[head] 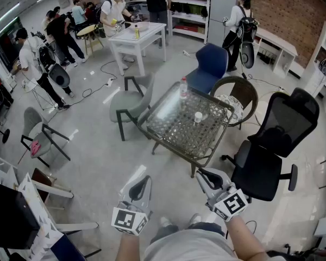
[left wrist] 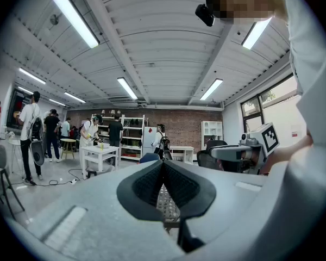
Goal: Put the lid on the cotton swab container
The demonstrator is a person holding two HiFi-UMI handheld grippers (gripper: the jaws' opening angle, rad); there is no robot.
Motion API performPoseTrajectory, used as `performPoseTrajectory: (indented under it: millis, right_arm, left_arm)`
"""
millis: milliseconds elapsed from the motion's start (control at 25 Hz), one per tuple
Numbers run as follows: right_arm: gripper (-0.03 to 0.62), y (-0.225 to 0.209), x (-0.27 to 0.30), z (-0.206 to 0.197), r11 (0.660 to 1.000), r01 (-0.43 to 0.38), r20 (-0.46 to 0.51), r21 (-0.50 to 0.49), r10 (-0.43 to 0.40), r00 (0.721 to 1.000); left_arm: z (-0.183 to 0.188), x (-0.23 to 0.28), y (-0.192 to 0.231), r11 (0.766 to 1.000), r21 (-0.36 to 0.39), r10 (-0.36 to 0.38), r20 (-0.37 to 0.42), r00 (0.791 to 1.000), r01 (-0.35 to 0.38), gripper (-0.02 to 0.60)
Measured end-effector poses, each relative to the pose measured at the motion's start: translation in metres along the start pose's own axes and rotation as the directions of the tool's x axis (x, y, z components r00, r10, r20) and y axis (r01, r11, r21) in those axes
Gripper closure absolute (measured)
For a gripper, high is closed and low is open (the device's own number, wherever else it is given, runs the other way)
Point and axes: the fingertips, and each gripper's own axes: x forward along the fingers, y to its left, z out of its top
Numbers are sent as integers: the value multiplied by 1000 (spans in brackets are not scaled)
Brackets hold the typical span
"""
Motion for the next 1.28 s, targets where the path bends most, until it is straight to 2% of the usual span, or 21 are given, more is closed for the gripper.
performPoseTrajectory:
  millis: [280, 440, 720, 880, 1040, 1280]
  right_arm:
    - [559, 14, 18, 5, 1000, 13, -5, -15, -14, 1000]
    - [559, 21, 29, 9, 999, 42, 25, 30, -43, 999]
    - [559, 10, 43, -6, 991, 125, -14, 36, -125, 992]
    - [559, -15, 53, -15, 986, 159, -21, 56, -158, 987]
    - [559, -49, 71, -20, 984, 162, -13, 67, -162, 987]
    - [559, -120, 96, -24, 983, 161, -13, 91, -161, 987]
  left_arm:
    - [-2, -3, 14, 999, -22, -38, 19, 999, 39, 574]
    - [-3, -11, 34, 998, -10, -57, 31, 998, 58, 574]
    - [-24, -4, 61, 995, -47, -88, 4, 996, 88, 574]
    - [-31, 24, 66, 992, -33, -120, -1, 993, 120, 574]
    - [-28, 68, 74, 993, -35, -113, -1, 994, 112, 574]
    - [-23, 148, 77, 993, -15, -120, -20, 993, 119, 574]
